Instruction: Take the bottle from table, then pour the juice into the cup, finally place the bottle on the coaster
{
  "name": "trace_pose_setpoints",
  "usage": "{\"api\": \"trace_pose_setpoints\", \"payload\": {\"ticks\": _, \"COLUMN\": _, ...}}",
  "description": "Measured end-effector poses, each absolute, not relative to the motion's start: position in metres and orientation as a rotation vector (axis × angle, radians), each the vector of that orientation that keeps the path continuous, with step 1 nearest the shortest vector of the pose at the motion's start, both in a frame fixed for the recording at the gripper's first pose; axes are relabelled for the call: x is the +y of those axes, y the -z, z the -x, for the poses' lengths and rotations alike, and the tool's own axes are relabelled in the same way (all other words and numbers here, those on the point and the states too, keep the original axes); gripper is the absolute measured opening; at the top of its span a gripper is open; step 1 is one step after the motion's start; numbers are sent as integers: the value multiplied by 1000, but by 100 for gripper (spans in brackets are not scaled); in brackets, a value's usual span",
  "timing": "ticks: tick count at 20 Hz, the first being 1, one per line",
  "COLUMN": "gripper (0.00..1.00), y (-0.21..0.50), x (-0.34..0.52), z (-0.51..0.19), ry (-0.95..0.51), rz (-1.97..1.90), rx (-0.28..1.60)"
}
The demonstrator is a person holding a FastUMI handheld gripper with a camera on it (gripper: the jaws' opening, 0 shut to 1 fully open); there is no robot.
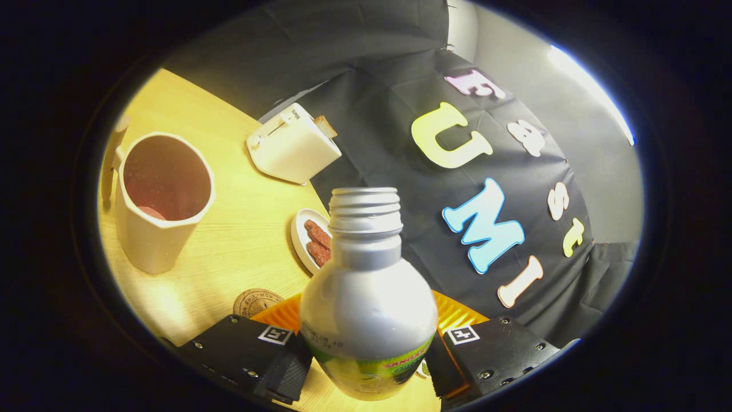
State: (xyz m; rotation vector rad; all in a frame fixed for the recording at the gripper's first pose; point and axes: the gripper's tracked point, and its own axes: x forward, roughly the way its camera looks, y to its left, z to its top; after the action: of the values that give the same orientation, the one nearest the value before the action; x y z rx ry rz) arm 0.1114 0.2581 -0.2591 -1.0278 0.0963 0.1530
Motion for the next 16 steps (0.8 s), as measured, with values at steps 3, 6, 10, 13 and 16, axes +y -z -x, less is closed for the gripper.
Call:
{"api": "trace_pose_setpoints", "payload": {"ticks": 3, "gripper": 82, "y": 258, "x": 263, "z": -110, "ry": -156, "rz": 1109, "rx": 74}}
{"api": "trace_pose_setpoints", "payload": {"ticks": 6, "gripper": 82, "y": 257, "x": 266, "z": -110, "ry": -157, "rz": 1185, "rx": 53}}
{"api": "trace_pose_setpoints", "payload": {"ticks": 10, "gripper": 82, "y": 262, "x": 274, "z": -110, "ry": -181, "rz": 1231, "rx": 51}}
{"api": "trace_pose_setpoints", "payload": {"ticks": 13, "gripper": 82, "y": 260, "x": 279, "z": -110, "ry": -190, "rz": 1284, "rx": 30}}
{"api": "trace_pose_setpoints", "payload": {"ticks": 16, "gripper": 82, "y": 260, "x": 282, "z": -109, "ry": -196, "rz": 1324, "rx": 15}}
